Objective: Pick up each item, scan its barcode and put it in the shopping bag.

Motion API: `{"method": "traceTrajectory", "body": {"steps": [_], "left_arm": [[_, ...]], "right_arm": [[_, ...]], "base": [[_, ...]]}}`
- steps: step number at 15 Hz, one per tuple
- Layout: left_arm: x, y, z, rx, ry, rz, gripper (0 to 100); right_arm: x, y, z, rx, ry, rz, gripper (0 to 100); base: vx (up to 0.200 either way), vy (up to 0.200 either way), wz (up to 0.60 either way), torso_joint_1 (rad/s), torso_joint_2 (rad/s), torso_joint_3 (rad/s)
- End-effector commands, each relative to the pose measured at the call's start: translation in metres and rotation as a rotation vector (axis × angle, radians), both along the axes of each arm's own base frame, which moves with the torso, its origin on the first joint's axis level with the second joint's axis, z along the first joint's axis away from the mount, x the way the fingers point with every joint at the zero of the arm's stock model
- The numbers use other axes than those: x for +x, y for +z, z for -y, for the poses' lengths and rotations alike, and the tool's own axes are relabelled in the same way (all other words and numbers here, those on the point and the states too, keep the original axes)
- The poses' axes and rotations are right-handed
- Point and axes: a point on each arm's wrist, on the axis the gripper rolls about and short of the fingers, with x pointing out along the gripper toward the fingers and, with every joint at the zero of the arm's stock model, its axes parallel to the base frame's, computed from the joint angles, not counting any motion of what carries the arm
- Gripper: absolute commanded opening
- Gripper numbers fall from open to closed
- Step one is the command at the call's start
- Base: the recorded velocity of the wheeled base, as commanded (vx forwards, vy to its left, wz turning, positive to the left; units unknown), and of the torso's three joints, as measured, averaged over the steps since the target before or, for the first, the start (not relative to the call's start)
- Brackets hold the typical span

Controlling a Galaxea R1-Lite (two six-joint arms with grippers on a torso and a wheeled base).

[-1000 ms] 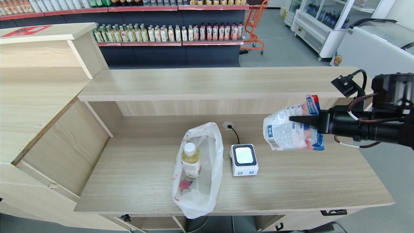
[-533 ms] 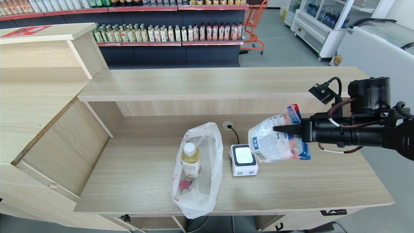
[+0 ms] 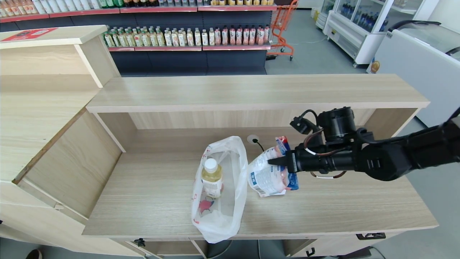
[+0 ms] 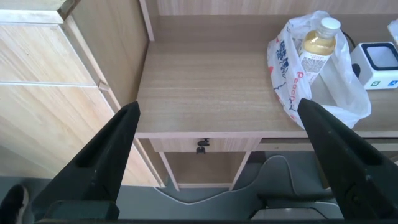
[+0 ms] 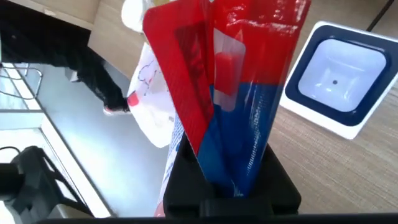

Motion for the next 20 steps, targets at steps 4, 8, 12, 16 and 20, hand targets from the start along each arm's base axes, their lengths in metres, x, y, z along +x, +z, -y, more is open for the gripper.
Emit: {"method": "traceTrajectory", "body": {"steps": [4,8,12,16,20], "left_arm": [[0.0,0.0,0.0,0.0,0.0,0.0,100],[0.0,0.0,0.0,-0.001,0.0,0.0,100],[0.0,0.0,0.0,0.0,-0.001,0.0,100],[0.0,0.0,0.0,0.0,0.0,0.0,100],[0.0,0.0,0.0,0.0,-0.001,0.0,100]], "right_arm": [[0.024,-0.038,-0.046,-0.057,0.017,-0.026,0],[0.033,-0.044,-0.069,-0.046,0.048,-0.011,0],[0.047,-0.057,-0.078,-0.05,0.046,-0.007,0],[0.059,-0.063,-0.085,-0.046,0.032,0.01,0],[0.074,-0.062,-0.095,0.0,0.012,0.02,0]], "base": [[0.0,0.0,0.0,0.0,0.0,0.0],[0.0,0.0,0.0,0.0,0.0,0.0],[0.0,0.0,0.0,0.0,0.0,0.0],[0.0,0.0,0.0,0.0,0.0,0.0],[0.0,0.0,0.0,0.0,0.0,0.0]]}}
